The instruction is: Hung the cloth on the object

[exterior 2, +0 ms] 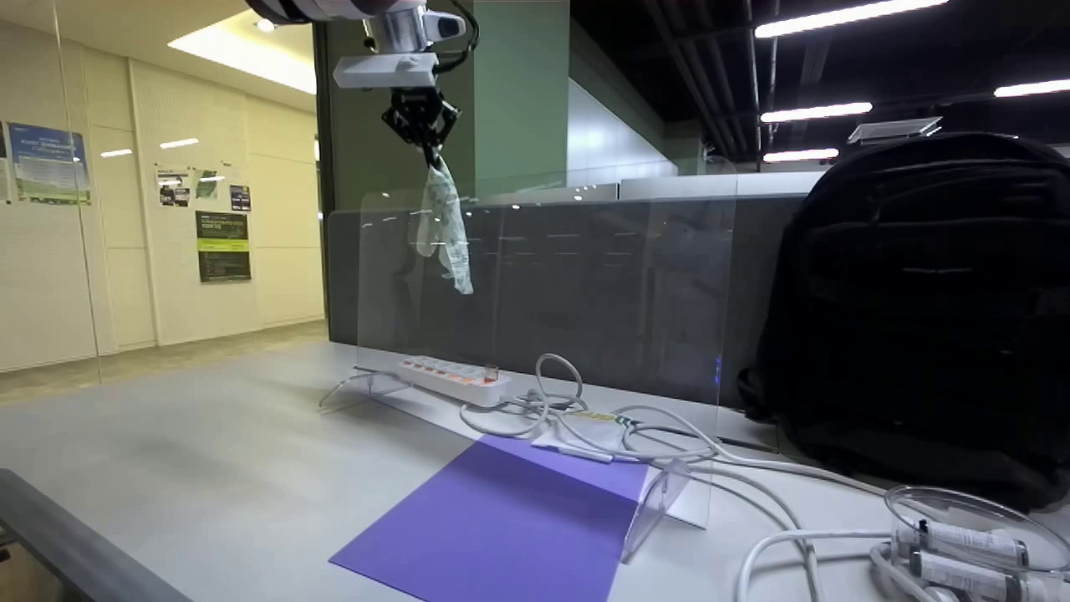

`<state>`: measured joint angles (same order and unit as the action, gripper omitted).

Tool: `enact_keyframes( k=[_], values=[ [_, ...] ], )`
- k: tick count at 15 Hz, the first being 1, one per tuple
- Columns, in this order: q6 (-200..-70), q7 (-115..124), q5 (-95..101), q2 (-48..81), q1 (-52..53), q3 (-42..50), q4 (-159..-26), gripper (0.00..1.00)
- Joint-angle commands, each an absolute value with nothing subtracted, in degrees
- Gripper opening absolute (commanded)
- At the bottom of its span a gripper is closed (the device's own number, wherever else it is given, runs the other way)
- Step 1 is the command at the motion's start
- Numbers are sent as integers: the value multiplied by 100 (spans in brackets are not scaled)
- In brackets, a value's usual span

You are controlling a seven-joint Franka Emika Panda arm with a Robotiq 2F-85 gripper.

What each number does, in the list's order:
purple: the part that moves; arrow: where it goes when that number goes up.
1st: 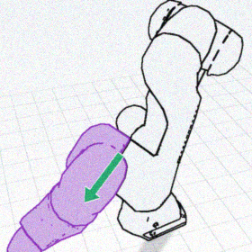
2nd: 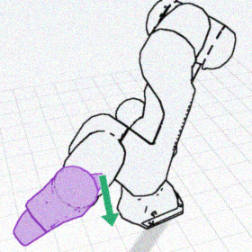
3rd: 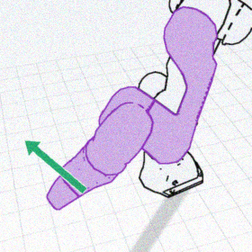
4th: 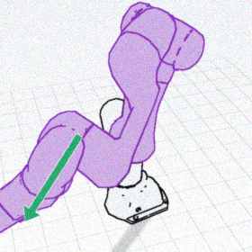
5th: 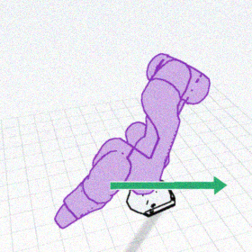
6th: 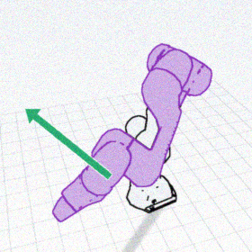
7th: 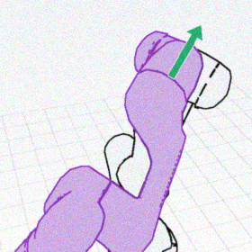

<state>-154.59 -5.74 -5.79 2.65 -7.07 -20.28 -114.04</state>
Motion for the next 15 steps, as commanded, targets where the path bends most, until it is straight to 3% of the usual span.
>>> enact_keyframes(
  k=[1,10,11,15],
  values=[
    [-15378,-1142,-998,262,-525,-1950,-11390,0],
    [-14673,-2803,-2345,-243,-443,-2119,-11154,0],
    [-14522,-2769,-2337,-315,41,-1595,-11136,0],
    [-13946,-2728,-2277,-517,327,-1073,-11147,0]
  ],
)
